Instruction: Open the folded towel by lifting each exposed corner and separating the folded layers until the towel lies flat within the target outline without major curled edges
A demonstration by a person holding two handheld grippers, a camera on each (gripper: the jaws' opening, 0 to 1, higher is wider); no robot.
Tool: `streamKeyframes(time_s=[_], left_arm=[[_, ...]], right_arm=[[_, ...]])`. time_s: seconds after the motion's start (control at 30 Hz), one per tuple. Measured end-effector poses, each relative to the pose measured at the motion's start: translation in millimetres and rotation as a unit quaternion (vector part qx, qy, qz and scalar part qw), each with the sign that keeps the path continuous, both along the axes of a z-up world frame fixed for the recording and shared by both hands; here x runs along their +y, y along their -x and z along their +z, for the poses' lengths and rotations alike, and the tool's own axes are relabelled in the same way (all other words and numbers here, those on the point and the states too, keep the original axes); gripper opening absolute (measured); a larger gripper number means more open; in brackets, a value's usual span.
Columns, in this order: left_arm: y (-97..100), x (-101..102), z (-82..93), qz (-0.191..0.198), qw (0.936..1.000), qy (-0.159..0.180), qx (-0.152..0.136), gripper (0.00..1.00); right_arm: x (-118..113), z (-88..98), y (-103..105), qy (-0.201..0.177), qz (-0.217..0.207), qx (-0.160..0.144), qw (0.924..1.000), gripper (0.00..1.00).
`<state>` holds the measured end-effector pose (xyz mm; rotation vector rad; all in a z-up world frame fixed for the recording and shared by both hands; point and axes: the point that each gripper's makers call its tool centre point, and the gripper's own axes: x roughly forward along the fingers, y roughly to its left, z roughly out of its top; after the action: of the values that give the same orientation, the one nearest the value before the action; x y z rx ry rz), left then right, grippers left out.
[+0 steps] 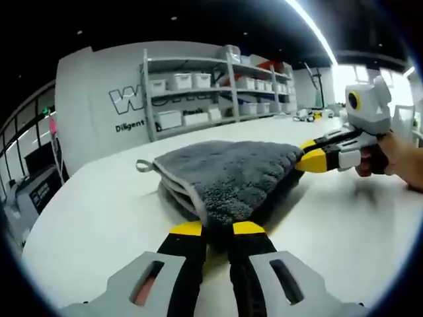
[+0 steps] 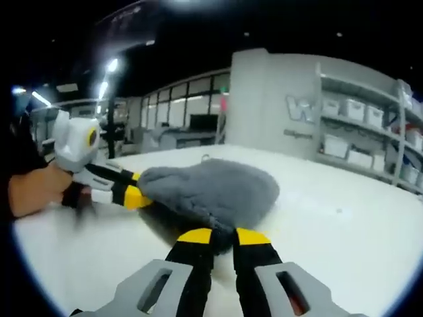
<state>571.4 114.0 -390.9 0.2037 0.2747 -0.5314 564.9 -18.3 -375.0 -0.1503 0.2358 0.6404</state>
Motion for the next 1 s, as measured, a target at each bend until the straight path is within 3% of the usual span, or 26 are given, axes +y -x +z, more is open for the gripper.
streamKeyframes(time_s=[0.47, 1.0], left_arm=[[2.5, -1.0, -0.6, -0.005, 0.9995, 0.023, 0.019, 0.07], [7.4, -1.4, 0.1, -0.012, 0.9991, 0.027, 0.031, 0.06]], right_arm=[[-0.5, -2.6, 3.1, 0.008, 0.006, 0.006, 0.9999, 0.04], [-1.1, -3.3, 7.4, 0.007, 0.013, 0.014, 0.9998, 0.04]])
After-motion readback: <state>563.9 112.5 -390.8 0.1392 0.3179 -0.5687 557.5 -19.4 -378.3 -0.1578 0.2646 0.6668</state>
